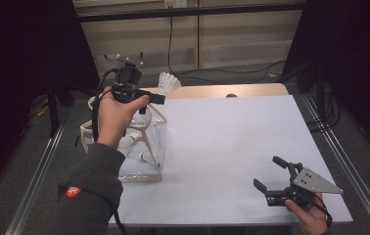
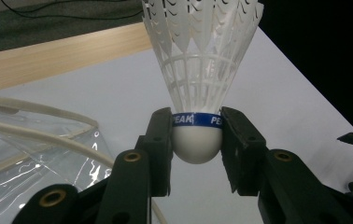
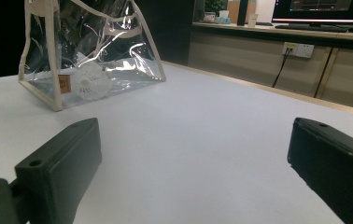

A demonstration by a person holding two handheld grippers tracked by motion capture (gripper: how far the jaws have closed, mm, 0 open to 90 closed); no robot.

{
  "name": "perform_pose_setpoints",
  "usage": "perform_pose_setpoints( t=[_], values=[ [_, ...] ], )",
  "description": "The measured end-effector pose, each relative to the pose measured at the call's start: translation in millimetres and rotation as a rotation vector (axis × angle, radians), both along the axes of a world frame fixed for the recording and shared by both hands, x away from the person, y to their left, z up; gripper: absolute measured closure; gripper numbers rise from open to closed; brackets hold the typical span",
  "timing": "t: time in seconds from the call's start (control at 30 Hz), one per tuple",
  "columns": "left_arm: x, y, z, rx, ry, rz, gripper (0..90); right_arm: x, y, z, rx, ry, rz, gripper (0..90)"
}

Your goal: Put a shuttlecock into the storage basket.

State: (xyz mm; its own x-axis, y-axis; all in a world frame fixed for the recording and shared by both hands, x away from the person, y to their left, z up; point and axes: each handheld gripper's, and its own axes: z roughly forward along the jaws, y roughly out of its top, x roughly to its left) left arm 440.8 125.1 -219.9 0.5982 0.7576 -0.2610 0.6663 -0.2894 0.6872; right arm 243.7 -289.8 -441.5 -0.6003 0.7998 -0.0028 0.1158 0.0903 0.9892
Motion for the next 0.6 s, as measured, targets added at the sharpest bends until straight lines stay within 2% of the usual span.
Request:
perform_pose_setpoints(
  t=[0.6],
  values=[
    [0.3, 15.1, 2.6, 0.008, -0.003, 0.044, 65.6, -0.2, 0.0, 0.4, 0.001, -0.002, -0.001, 2.8]
  ],
)
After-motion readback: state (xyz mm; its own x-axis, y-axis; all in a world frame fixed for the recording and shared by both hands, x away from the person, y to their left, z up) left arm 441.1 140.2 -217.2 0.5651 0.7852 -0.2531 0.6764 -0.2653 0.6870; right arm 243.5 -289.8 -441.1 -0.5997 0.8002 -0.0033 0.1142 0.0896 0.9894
